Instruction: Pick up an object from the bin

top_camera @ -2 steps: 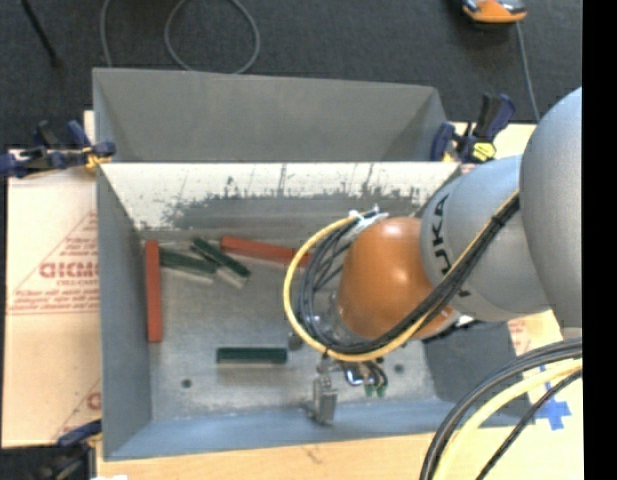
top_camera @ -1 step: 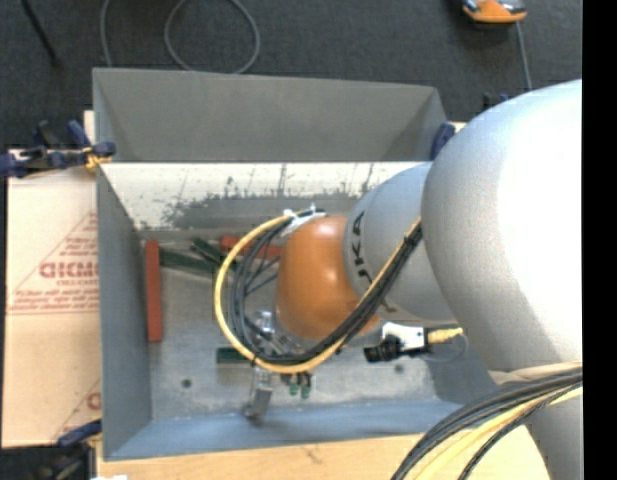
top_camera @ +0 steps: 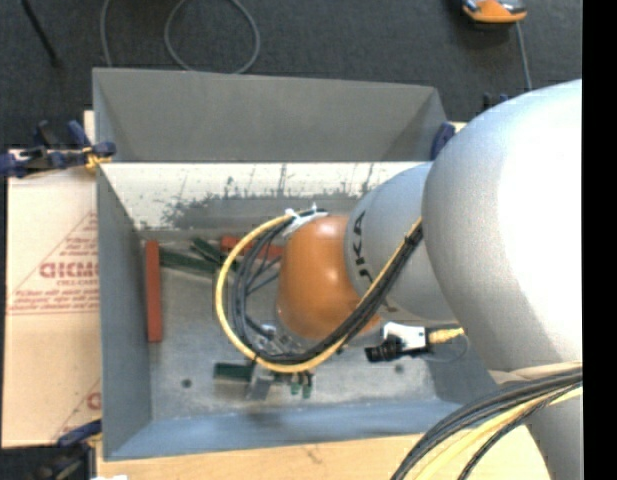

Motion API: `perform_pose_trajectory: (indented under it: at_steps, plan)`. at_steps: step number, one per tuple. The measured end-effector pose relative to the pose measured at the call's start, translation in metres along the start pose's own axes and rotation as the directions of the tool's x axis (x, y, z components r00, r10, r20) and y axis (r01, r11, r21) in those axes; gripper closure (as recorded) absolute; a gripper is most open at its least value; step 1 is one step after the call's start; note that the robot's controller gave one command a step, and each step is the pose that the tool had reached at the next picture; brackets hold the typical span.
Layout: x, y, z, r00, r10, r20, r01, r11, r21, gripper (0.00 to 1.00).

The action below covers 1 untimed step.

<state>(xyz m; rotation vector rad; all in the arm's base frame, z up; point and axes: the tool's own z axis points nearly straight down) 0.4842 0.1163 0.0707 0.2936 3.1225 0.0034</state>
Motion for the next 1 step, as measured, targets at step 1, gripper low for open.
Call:
perform_pose_trajectory:
  at_steps: [1]
  plan:
    - [-0.0033,0.0091,-0.1324,1.0,-0.025,0.004,0.025,1.0,-0.002,1.0]
